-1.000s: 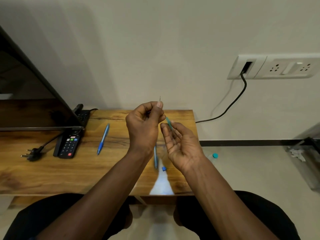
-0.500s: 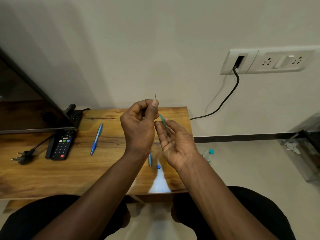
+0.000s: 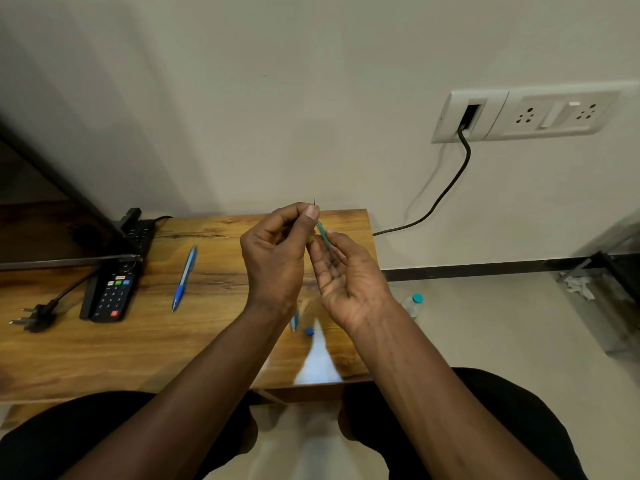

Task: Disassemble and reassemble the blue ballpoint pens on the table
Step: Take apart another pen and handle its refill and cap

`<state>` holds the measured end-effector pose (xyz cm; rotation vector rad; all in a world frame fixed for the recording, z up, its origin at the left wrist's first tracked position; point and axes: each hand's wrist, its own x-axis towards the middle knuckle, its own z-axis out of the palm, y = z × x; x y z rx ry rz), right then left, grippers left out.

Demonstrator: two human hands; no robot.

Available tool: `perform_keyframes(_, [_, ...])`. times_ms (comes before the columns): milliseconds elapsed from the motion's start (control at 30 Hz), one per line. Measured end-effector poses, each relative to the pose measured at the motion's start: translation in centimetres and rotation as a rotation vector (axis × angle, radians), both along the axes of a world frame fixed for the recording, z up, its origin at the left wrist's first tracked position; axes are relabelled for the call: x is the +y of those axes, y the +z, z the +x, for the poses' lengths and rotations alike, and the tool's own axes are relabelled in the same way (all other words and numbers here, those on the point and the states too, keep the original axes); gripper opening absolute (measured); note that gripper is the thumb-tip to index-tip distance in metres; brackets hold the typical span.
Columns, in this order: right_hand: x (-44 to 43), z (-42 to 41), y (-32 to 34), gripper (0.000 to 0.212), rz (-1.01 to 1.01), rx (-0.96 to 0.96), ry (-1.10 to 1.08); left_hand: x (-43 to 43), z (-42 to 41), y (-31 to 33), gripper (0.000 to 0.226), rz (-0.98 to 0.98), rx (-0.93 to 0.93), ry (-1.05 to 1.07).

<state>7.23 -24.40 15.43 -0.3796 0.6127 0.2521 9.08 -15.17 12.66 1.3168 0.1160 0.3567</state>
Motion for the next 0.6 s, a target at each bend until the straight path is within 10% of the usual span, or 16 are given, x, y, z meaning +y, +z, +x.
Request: perform_keyframes(600, [-0.6,0.7,-0.4,0.006,-0.105,0.013,-0.028,3.2,1.3,3.5,0.010,0.390,0.258,-0.320])
